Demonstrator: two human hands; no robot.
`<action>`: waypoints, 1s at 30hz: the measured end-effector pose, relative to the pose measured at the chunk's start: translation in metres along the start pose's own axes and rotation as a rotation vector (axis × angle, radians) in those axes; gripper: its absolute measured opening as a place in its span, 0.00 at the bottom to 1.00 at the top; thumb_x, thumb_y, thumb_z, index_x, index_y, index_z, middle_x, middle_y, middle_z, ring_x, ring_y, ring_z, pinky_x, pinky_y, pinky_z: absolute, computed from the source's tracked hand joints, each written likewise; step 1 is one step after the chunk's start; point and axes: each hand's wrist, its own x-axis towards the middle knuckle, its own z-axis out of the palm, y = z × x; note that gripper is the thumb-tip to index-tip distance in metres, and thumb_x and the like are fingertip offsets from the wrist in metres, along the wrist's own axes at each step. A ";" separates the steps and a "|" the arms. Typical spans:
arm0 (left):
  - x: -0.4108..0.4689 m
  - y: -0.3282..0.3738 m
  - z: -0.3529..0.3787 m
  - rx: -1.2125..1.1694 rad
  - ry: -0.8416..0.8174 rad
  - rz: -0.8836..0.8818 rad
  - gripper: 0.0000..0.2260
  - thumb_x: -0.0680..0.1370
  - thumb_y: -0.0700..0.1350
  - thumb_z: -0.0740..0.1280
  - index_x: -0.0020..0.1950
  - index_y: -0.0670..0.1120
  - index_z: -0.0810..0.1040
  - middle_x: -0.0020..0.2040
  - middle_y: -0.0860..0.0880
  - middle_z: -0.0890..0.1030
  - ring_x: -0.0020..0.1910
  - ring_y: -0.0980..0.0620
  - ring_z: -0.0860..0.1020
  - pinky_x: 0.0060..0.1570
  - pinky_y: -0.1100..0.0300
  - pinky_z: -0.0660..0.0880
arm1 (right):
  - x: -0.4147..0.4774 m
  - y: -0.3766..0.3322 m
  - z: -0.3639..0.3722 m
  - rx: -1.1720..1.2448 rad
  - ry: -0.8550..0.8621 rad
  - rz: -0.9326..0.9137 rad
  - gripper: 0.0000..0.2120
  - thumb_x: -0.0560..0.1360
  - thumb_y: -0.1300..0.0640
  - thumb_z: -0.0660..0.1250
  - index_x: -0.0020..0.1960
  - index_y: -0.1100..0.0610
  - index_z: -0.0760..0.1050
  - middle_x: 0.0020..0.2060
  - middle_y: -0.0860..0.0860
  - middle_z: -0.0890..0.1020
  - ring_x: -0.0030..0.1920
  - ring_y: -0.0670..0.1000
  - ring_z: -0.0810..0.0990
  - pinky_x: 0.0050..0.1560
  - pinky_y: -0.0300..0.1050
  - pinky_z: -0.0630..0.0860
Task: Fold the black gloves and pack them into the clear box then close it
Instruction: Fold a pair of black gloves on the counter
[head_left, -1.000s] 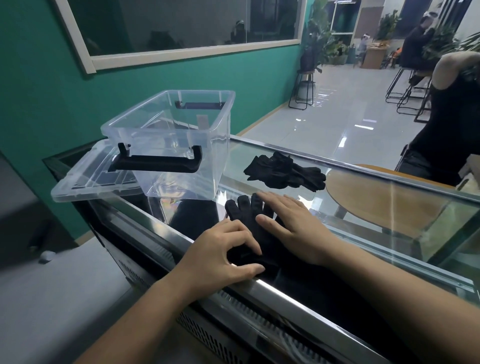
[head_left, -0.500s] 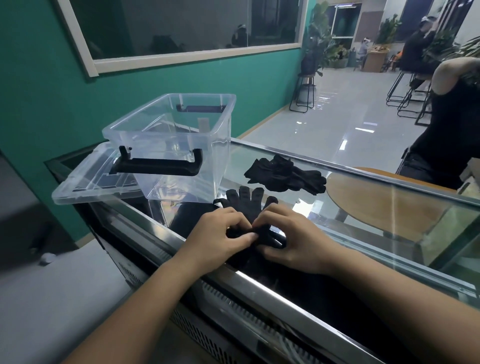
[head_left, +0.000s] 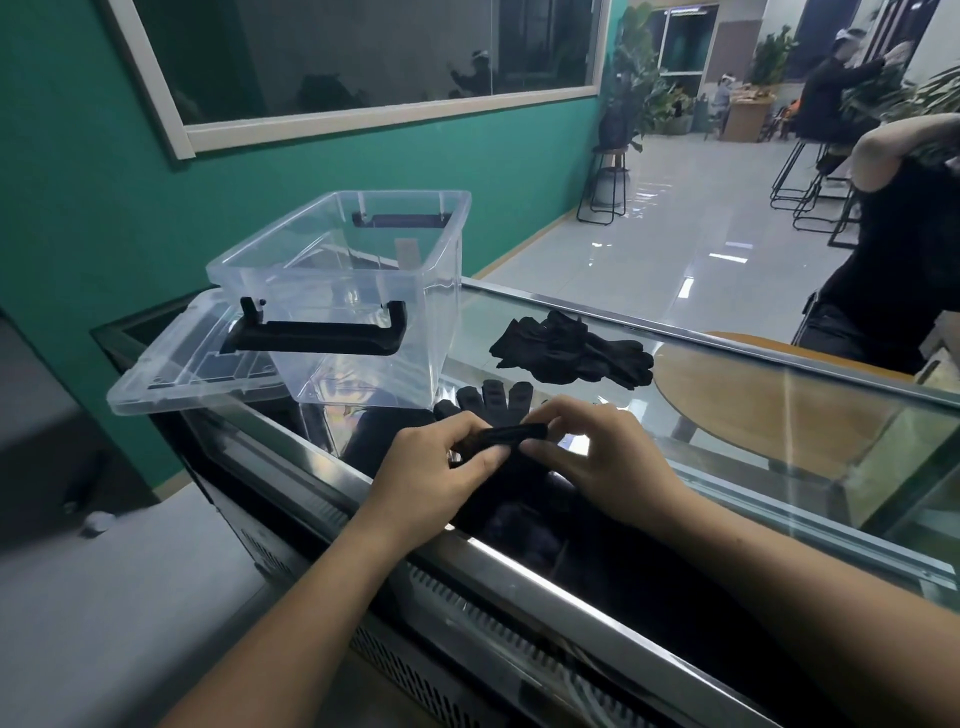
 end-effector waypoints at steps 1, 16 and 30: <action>-0.001 0.001 0.001 -0.013 0.013 -0.006 0.03 0.81 0.52 0.75 0.49 0.55 0.86 0.41 0.54 0.87 0.42 0.53 0.85 0.49 0.49 0.82 | 0.000 -0.001 -0.001 0.013 0.007 0.021 0.07 0.77 0.53 0.78 0.53 0.50 0.83 0.39 0.40 0.84 0.44 0.40 0.83 0.45 0.26 0.71; 0.004 -0.005 0.009 0.109 0.189 0.002 0.09 0.76 0.47 0.79 0.48 0.54 0.80 0.41 0.56 0.79 0.39 0.56 0.78 0.42 0.64 0.76 | 0.001 0.005 0.006 -0.072 0.022 0.101 0.11 0.73 0.49 0.81 0.51 0.47 0.82 0.37 0.43 0.84 0.45 0.44 0.81 0.44 0.28 0.71; -0.003 -0.009 0.013 0.272 0.181 0.227 0.05 0.78 0.51 0.75 0.51 0.52 0.88 0.49 0.61 0.85 0.56 0.58 0.81 0.59 0.55 0.80 | 0.002 0.015 0.013 -0.362 -0.021 -0.219 0.03 0.80 0.53 0.74 0.53 0.47 0.86 0.53 0.41 0.84 0.56 0.50 0.79 0.57 0.48 0.74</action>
